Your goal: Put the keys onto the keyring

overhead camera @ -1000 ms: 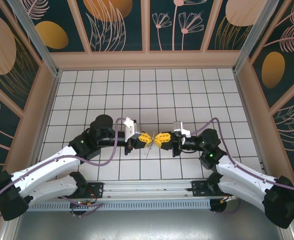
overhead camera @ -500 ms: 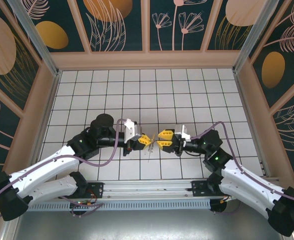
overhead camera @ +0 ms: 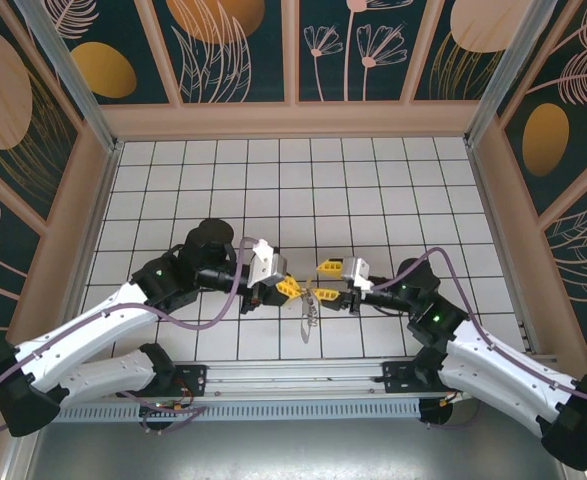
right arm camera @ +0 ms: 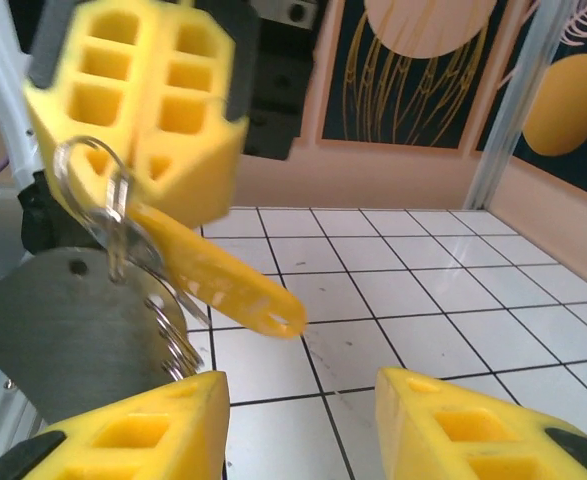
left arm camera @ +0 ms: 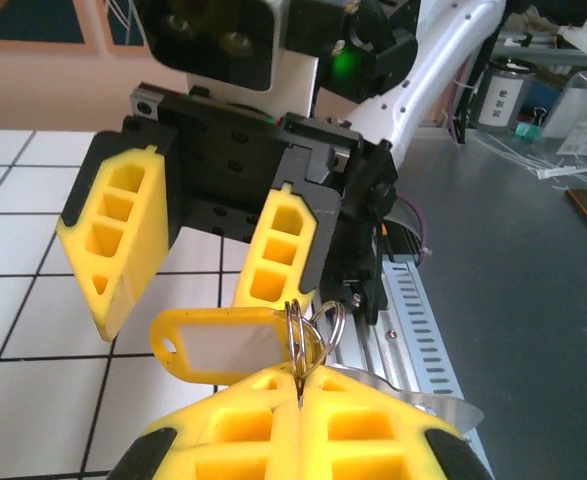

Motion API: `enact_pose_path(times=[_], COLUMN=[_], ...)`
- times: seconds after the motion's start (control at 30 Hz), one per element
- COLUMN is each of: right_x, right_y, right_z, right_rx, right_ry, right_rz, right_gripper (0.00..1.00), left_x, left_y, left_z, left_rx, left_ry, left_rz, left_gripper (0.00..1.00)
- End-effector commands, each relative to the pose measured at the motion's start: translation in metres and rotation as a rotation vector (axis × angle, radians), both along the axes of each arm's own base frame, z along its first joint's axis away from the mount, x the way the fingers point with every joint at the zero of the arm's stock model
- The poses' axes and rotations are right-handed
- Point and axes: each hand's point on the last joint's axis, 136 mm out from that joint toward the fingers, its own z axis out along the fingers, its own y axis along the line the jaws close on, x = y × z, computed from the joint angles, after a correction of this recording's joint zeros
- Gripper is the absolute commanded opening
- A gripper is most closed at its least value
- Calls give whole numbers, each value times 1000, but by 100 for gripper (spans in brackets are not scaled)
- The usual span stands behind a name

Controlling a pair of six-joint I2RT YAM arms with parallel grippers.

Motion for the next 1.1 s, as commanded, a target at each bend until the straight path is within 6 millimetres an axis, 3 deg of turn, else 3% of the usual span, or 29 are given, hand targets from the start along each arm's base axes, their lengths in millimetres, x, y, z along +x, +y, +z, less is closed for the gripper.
enact_pose_path(times=[0.0,0.4,0.9,1.07], right_x=[0,-7,-29,-29], right_y=[4,14,20,23], right_z=[17,10,7,9], right_rx=[-8,-55,-54,-44], right_ry=[-105,-148,-171,-178], right_rz=[-29,-12,112,116], right_gripper=[42,38,33,20], left_x=[-10,-11,-9,-9], left_y=[1,1,-2,-3], left_z=[3,-4,-5,-7], left_rx=[8,34,35,40], left_ry=[-3,17,36,40], left_rz=[-58,-71,-72,-70], left_gripper=[0,0,0,0])
